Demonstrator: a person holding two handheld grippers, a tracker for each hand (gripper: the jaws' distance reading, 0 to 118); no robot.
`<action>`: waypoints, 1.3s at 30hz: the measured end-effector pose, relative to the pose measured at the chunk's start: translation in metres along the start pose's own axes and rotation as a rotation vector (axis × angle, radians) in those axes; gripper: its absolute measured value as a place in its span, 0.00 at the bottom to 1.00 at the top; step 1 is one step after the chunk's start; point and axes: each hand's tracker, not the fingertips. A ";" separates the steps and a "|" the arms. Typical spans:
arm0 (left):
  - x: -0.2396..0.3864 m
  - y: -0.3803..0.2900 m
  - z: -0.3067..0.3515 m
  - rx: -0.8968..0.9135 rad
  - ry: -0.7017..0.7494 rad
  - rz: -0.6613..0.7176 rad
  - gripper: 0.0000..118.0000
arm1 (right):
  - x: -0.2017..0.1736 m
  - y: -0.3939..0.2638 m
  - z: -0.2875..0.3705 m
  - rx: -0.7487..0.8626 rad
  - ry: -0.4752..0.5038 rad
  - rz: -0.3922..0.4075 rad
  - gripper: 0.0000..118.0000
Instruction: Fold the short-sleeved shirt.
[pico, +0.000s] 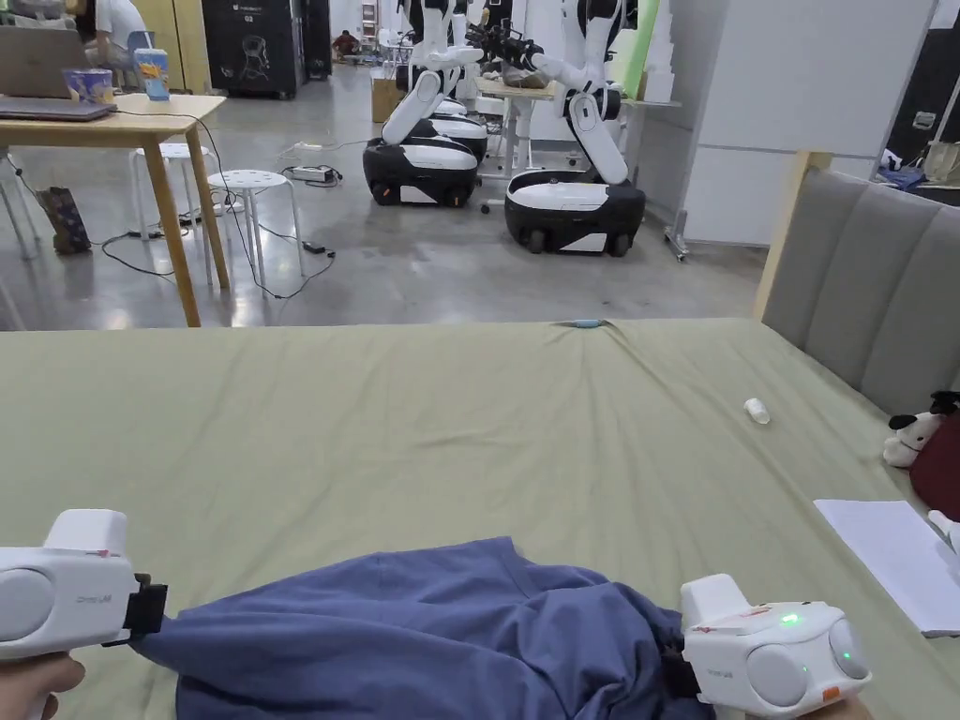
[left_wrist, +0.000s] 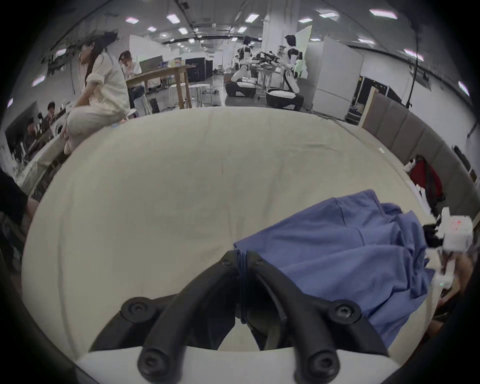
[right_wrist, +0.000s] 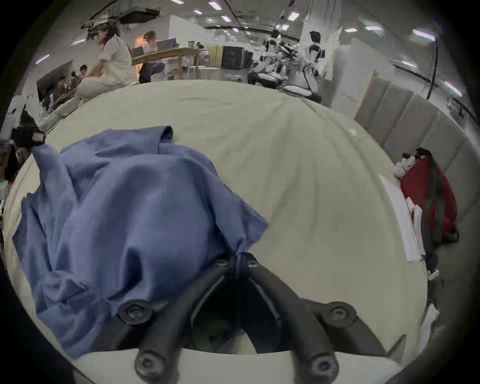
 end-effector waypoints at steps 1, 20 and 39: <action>0.001 -0.001 0.004 0.002 0.018 -0.010 0.02 | 0.000 0.003 0.009 0.007 0.000 -0.038 0.02; -0.074 0.043 0.189 0.381 0.308 -0.046 0.02 | -0.021 0.128 0.235 0.549 -0.266 -0.048 0.02; -0.112 0.224 0.260 0.617 0.537 -0.069 0.02 | -0.011 0.296 0.315 0.761 -0.428 -0.040 0.02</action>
